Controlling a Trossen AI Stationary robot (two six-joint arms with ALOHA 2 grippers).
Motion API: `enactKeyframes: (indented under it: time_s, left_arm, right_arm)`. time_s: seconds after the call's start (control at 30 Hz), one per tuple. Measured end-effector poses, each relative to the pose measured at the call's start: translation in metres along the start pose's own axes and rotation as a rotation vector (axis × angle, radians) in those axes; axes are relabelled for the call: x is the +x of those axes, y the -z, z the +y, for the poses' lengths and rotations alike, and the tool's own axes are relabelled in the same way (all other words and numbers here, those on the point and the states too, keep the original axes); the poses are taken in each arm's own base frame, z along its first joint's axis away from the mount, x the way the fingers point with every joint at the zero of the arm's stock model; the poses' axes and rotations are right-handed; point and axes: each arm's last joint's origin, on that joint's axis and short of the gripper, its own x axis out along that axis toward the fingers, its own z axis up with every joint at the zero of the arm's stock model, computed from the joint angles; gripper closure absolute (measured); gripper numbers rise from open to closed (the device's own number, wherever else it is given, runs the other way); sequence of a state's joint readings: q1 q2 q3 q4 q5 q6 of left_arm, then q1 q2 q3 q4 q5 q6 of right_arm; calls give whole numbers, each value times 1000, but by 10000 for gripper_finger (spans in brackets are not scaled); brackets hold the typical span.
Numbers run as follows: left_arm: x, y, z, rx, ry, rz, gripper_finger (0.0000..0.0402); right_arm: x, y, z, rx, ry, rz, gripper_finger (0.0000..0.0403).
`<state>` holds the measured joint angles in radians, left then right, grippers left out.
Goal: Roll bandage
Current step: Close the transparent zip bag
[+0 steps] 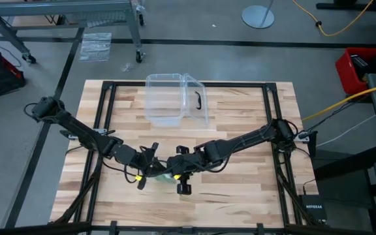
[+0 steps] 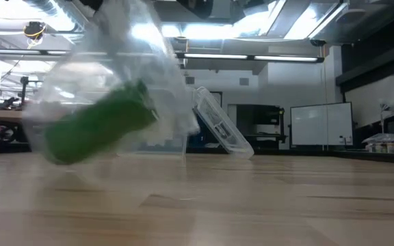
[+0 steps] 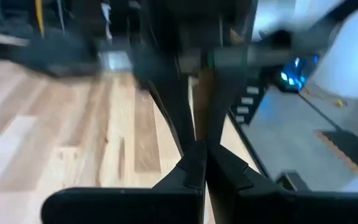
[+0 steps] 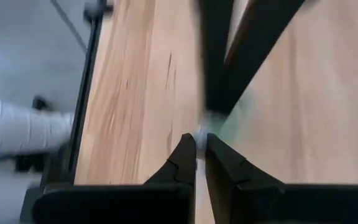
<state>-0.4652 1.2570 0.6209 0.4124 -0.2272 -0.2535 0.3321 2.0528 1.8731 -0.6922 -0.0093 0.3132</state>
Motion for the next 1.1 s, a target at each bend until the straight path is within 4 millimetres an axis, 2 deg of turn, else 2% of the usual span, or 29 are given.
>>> enactKeyframes:
  time_s: [0.33, 0.57, 0.93, 1.1]
  left_arm:
    - [-7, -8, 0, -6, -7, -35, 401]
    - [-7, -3, -1, -77, 13, 18, 395]
    - [-7, 4, -3, -95, 10, 80, 283]
    - [-7, 4, -3, -102, 10, 78, 261]
  right_arm:
    - [2, 4, 0, 21, 0, 36, 384]
    - [2, 3, 0, 19, -1, 29, 384]
    - [2, -1, 0, -11, 12, -22, 384]
    - [2, -5, -2, -7, 7, -58, 384]
